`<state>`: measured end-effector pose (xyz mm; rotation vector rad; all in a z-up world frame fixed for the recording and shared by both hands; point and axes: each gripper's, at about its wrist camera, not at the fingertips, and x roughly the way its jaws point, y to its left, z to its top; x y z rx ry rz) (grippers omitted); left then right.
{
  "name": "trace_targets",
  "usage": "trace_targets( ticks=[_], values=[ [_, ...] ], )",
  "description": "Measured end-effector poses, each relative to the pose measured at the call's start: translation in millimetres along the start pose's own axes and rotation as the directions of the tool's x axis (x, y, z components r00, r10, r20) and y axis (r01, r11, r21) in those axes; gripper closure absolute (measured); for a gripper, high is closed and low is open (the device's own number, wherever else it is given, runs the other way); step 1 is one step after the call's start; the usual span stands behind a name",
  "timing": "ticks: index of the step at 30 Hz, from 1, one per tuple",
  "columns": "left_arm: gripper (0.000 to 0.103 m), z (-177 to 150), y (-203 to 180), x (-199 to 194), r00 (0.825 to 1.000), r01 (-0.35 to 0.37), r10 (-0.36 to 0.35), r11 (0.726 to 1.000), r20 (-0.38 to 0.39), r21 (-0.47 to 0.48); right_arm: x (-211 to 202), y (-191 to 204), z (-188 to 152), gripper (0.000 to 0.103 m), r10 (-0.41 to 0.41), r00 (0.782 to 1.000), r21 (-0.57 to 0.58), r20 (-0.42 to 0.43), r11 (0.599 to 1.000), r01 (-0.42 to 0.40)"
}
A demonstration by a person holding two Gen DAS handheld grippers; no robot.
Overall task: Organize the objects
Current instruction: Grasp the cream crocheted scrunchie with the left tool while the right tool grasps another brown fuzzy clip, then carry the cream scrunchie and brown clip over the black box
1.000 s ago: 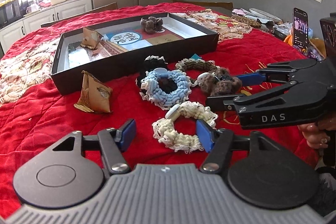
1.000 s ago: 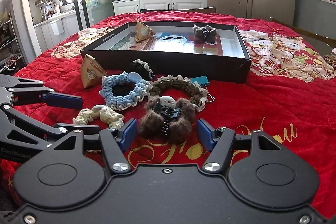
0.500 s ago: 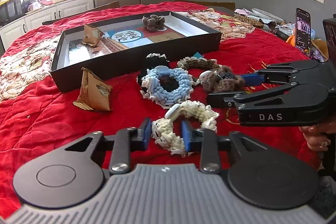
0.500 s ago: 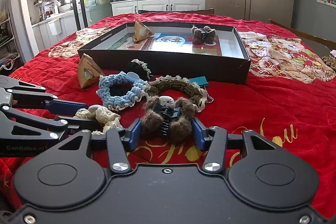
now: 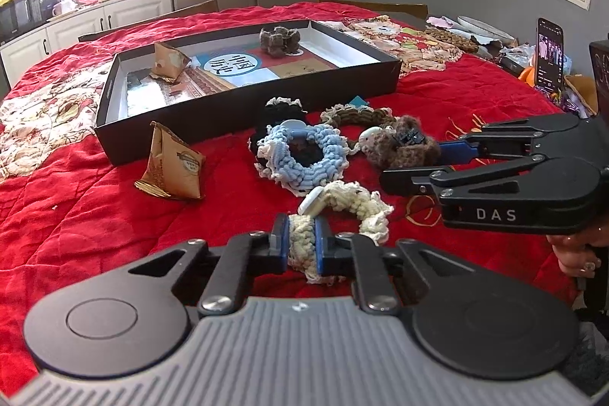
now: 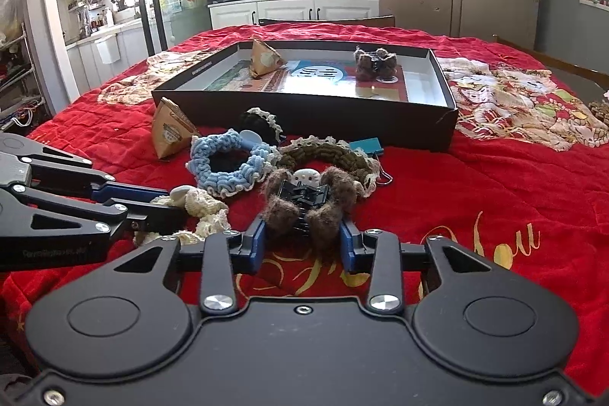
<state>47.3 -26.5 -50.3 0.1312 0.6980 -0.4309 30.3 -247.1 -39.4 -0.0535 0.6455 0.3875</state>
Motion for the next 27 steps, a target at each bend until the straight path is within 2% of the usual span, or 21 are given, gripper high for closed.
trace_targets(
  ticks=[8, 27],
  values=[
    [0.089, 3.0, 1.0, -5.5, 1.0, -0.001, 0.001, 1.0, 0.009, -0.003, -10.6, -0.7, 2.6, 0.067, 0.042, 0.999, 0.014, 0.018, 0.999, -0.042],
    [0.089, 22.7, 5.0, -26.6, 0.996, -0.033, 0.033, 0.999, 0.084, -0.001, -27.2, 3.9, 24.9, 0.067, 0.038, 0.994, -0.035, 0.102, 0.999, -0.035]
  ],
)
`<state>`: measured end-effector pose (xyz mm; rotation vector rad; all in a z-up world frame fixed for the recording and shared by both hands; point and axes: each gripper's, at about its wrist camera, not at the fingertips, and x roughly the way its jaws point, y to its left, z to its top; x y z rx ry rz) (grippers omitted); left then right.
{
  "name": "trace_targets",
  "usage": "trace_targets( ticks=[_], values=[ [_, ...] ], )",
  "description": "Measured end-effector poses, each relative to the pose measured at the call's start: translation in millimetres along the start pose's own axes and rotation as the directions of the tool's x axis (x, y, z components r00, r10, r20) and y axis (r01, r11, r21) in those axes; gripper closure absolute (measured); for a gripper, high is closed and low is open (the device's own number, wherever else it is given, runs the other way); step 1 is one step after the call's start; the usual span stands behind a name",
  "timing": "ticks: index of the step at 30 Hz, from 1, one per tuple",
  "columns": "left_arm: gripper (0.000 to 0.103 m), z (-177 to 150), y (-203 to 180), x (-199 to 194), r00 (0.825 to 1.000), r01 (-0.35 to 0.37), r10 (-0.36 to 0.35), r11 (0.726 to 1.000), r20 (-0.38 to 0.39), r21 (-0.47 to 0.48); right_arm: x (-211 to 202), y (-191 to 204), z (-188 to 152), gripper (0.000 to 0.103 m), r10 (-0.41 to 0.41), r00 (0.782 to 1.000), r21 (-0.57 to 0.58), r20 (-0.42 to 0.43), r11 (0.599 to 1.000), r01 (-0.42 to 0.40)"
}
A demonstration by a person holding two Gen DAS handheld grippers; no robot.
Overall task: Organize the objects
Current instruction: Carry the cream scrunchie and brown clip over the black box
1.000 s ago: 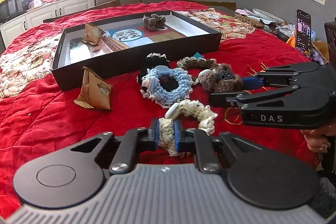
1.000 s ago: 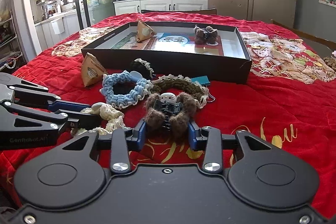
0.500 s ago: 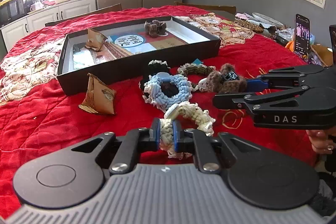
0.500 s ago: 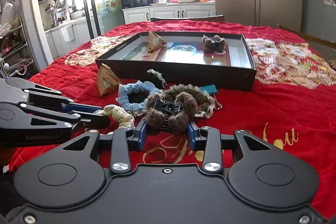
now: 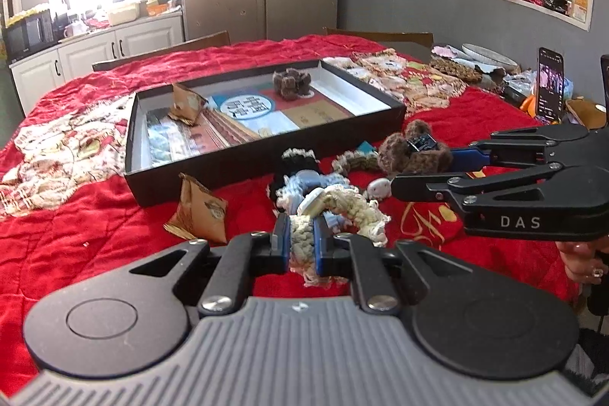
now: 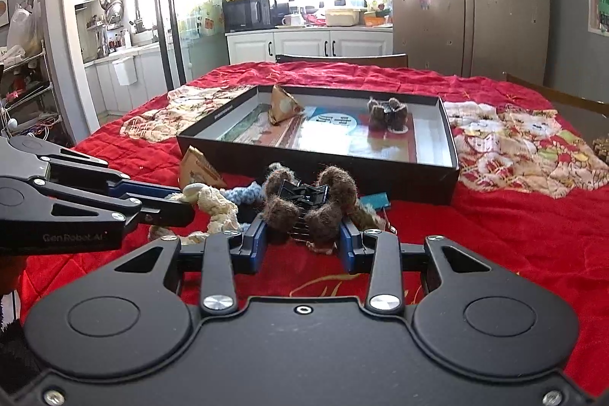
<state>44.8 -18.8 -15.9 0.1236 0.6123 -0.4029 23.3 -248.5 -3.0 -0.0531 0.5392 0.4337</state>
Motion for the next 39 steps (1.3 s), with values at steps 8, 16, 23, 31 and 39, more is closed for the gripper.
trace_targets(
  ticks=[8, 16, 23, 31, 39],
  values=[
    [0.089, 10.6, 3.3, -4.0, 0.999, -0.015, 0.015, 1.0, 0.032, 0.004, 2.2, -0.2, 8.5, 0.067, -0.006, 1.0, -0.011, 0.014, 1.0, 0.007],
    [0.089, 19.2, 9.6, -2.3, 0.998, -0.023, 0.023, 1.0, 0.051, -0.003, 6.5, -4.6, 14.9, 0.067, -0.011, 1.0, -0.005, 0.023, 1.0, 0.011],
    [0.089, 36.0, 20.4, 5.6, 0.996, -0.04, 0.042, 0.999, 0.075, -0.028, 11.3, -11.1, 30.9, 0.067, -0.029, 0.998, 0.0, 0.06, 1.0, 0.029],
    [0.089, 61.6, 33.0, 21.4, 0.992, -0.061, 0.068, 0.996, 0.108, -0.064, 25.7, -28.1, 58.0, 0.067, -0.058, 0.994, 0.025, 0.096, 0.998, 0.056],
    [0.088, 85.2, 46.3, 42.8, 0.986, -0.088, 0.102, 0.99, 0.133, -0.11, 52.6, -42.7, 82.8, 0.067, -0.101, 0.989, 0.028, 0.104, 0.995, 0.098]
  ],
)
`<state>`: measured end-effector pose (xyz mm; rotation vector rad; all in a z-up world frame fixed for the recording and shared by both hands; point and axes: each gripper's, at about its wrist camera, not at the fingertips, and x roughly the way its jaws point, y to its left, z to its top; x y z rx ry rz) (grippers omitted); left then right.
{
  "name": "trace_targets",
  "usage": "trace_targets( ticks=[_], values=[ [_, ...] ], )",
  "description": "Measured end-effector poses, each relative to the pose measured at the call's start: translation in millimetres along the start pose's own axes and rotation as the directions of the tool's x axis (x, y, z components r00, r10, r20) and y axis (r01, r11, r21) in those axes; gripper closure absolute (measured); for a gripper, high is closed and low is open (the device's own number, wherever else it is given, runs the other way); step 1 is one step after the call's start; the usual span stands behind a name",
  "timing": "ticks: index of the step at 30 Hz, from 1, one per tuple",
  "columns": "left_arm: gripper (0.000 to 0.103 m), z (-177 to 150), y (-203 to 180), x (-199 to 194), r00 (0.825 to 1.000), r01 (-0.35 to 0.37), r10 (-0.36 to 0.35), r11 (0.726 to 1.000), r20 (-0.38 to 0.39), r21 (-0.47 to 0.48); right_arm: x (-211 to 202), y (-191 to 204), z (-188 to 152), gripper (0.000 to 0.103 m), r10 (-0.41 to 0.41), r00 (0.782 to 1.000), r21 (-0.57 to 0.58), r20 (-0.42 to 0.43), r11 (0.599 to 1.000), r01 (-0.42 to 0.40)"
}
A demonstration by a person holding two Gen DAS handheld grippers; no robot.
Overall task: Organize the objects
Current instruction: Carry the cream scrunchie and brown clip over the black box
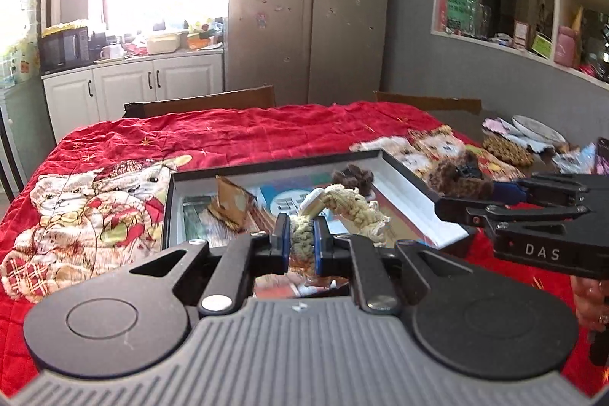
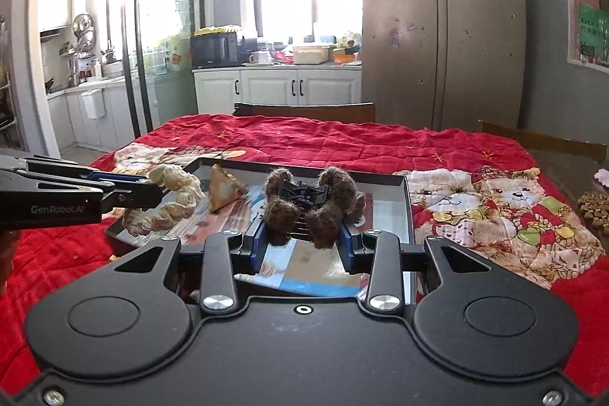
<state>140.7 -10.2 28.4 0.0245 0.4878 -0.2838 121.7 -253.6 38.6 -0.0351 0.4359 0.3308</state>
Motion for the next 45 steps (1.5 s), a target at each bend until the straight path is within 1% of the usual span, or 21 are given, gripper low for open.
trace_targets(
  ticks=[6, 11, 22, 32, 37, 45],
  values=[
    [0.088, 15.3, 6.3, 25.9, 1.0, -0.028, 0.028, 0.999, 0.0, -0.032, 30.7, -10.6, 13.5, 0.067, -0.018, 1.0, 0.024, -0.012, 1.0, 0.018],
    [0.088, 23.6, 8.3, 48.9, 0.999, -0.045, 0.045, 0.998, -0.011, -0.037, 59.1, -21.6, 22.9, 0.067, -0.035, 0.999, 0.051, -0.027, 0.998, 0.037],
    [0.088, 33.5, 11.0, 95.6, 0.998, -0.06, 0.057, 0.996, -0.038, -0.067, 113.1, -39.1, 26.1, 0.067, -0.07, 0.995, 0.096, -0.073, 0.992, 0.077],
    [0.088, 28.9, 15.4, 132.2, 0.994, -0.063, 0.056, 0.995, -0.089, -0.079, 136.7, -46.3, 11.8, 0.067, -0.065, 0.99, 0.106, -0.125, 0.991, 0.078],
    [0.088, 25.5, 11.2, 141.3, 0.993, -0.054, 0.047, 0.996, -0.104, -0.066, 145.0, -44.5, 6.1, 0.067, -0.061, 0.987, 0.098, -0.149, 0.992, 0.077],
    [0.088, 22.2, 10.1, 146.9, 0.991, -0.068, 0.062, 0.997, -0.119, -0.048, 151.3, -42.5, -0.2, 0.067, -0.052, 0.982, 0.084, -0.182, 0.994, 0.068]
  ],
)
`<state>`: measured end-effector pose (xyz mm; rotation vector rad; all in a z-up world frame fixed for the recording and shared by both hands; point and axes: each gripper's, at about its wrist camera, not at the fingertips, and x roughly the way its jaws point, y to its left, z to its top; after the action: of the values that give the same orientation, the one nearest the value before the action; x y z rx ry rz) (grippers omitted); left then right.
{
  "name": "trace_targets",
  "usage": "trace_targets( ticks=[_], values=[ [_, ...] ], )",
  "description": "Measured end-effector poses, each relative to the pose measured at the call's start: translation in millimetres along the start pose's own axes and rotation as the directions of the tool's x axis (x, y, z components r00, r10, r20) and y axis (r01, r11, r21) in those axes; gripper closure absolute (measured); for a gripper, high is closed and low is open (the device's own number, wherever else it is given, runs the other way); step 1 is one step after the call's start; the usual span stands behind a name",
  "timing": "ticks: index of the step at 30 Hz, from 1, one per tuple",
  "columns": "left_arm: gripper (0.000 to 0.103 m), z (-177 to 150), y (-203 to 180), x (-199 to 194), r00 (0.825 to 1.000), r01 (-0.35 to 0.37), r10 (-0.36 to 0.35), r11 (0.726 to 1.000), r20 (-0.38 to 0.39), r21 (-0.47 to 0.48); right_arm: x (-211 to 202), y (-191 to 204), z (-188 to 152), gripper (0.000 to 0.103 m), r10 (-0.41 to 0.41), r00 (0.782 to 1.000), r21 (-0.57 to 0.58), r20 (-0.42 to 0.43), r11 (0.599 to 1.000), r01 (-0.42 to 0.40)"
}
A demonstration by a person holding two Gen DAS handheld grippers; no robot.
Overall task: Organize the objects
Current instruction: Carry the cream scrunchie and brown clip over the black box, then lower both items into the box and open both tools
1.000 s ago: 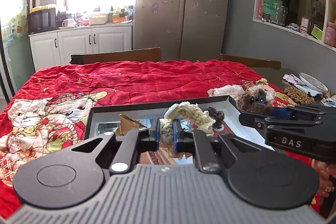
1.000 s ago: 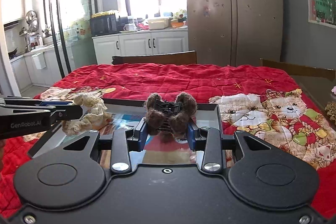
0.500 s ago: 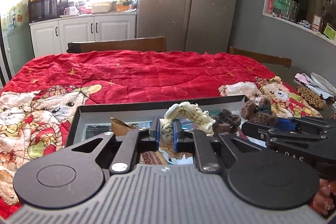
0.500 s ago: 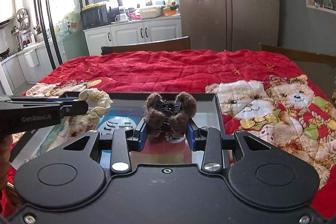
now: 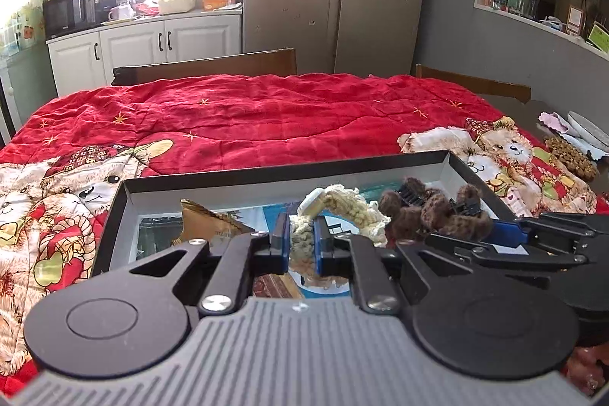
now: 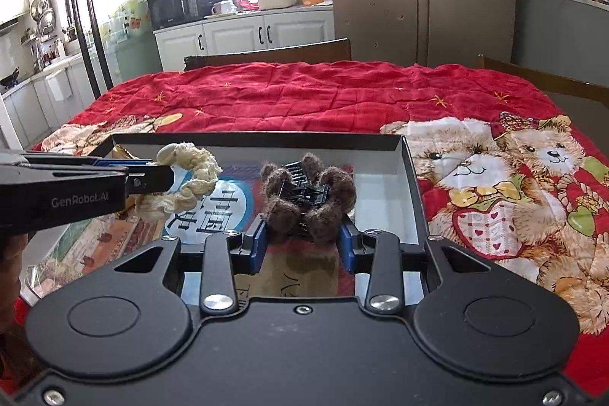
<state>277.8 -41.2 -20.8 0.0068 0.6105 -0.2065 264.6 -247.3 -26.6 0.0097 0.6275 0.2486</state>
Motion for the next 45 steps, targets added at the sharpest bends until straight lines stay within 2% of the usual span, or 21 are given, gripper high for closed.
trace_targets(
  ticks=[24, 45],
  values=[
    [0.088, -5.3, -3.5, 13.7, 0.998, -0.031, 0.033, 0.999, -0.057, 0.03, 8.1, 2.5, -3.0, 0.067, -0.012, 0.998, -0.028, -0.063, 1.0, 0.01],
    [0.087, -9.0, -5.7, 20.8, 0.994, -0.056, 0.061, 0.997, -0.09, 0.06, 8.8, 9.9, -5.5, 0.065, -0.041, 0.997, -0.073, -0.062, 0.997, 0.037]
  ],
)
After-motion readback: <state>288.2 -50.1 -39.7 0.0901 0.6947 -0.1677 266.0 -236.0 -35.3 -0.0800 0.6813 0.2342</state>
